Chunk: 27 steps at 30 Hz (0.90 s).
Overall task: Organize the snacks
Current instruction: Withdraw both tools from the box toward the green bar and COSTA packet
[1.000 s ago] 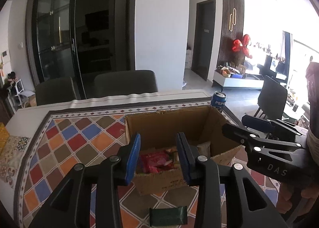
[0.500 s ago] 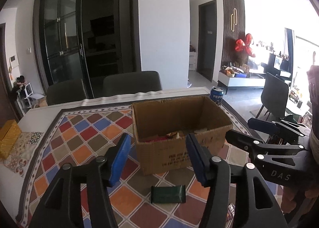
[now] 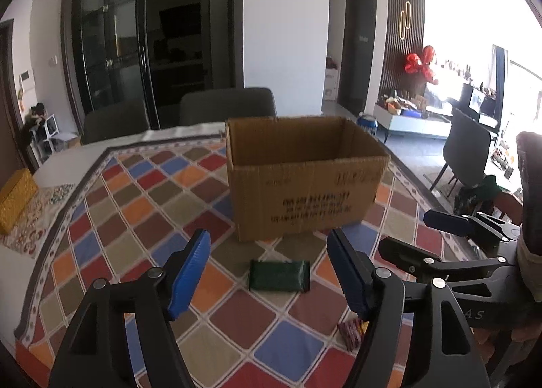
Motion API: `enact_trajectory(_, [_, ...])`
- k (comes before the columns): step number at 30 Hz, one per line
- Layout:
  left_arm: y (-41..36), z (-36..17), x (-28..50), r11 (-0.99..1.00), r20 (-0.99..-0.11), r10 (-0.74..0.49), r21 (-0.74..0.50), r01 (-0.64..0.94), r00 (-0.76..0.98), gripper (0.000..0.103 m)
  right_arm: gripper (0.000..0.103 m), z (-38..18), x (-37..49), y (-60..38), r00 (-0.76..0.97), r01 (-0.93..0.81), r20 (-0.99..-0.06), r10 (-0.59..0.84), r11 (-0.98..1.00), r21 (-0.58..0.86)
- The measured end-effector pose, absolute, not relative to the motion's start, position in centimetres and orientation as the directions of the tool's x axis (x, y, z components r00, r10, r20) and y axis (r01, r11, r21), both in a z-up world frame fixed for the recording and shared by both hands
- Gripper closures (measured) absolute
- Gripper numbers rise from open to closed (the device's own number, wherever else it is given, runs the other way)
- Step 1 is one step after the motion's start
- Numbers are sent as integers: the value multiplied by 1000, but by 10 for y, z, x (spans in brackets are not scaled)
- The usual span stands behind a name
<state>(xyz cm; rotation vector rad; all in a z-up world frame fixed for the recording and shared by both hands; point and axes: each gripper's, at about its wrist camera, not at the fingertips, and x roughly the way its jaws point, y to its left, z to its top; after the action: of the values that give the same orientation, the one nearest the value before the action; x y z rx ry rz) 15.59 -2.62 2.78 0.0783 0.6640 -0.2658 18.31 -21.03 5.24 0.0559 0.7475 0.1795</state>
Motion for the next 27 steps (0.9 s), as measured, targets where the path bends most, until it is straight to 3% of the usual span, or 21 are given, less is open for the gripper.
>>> enact_trajectory(27, [-29,-72,132,962,-801,-130,41,270,585,29,21,-62,157,-199,431,-161,-883,184,979,125])
